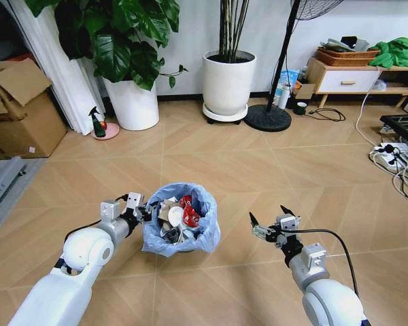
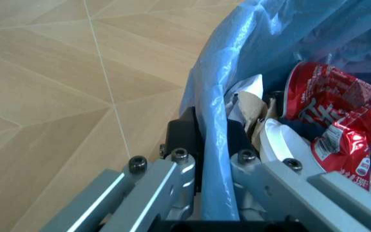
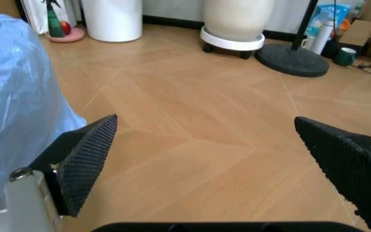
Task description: Pick up the trash bin and place the garbage on the floor into it.
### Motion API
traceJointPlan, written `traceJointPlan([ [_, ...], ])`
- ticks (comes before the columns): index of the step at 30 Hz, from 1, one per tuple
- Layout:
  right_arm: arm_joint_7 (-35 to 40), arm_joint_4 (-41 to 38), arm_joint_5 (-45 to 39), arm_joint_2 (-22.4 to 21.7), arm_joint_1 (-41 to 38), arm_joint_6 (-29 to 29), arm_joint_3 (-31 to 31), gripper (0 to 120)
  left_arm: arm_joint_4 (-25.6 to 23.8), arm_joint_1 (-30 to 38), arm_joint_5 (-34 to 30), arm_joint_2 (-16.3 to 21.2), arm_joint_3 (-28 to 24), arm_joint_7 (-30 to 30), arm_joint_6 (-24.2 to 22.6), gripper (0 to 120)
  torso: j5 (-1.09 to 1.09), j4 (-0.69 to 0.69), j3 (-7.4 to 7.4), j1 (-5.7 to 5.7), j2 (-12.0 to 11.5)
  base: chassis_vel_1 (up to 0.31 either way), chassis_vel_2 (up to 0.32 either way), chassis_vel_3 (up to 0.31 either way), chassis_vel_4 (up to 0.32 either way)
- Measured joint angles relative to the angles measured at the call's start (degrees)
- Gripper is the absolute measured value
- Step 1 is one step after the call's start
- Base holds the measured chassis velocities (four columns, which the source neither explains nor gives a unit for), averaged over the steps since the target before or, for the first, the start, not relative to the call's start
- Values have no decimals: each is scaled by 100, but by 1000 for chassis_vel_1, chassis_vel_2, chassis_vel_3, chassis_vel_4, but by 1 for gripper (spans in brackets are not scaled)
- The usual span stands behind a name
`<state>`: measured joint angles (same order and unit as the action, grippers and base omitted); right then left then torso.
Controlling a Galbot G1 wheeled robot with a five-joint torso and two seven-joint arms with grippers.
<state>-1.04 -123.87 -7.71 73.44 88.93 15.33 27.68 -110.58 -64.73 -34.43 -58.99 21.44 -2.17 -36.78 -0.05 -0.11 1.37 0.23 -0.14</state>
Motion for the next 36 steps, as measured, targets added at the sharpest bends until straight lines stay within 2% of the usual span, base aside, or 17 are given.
traceJointPlan([
  [14, -17, 32, 12, -23, -14, -6, -16, 100, 0, -18, 17, -9, 5, -6, 13, 1, 0, -1, -1, -1, 0, 121, -122, -127, 111],
  [36, -113, 104, 18, -45, -30, -143, -73, 100, -15, -50, 49, -9, 14, -9, 34, 1, -1, -2, 0, 0, 0, 70, -47, -73, 46],
])
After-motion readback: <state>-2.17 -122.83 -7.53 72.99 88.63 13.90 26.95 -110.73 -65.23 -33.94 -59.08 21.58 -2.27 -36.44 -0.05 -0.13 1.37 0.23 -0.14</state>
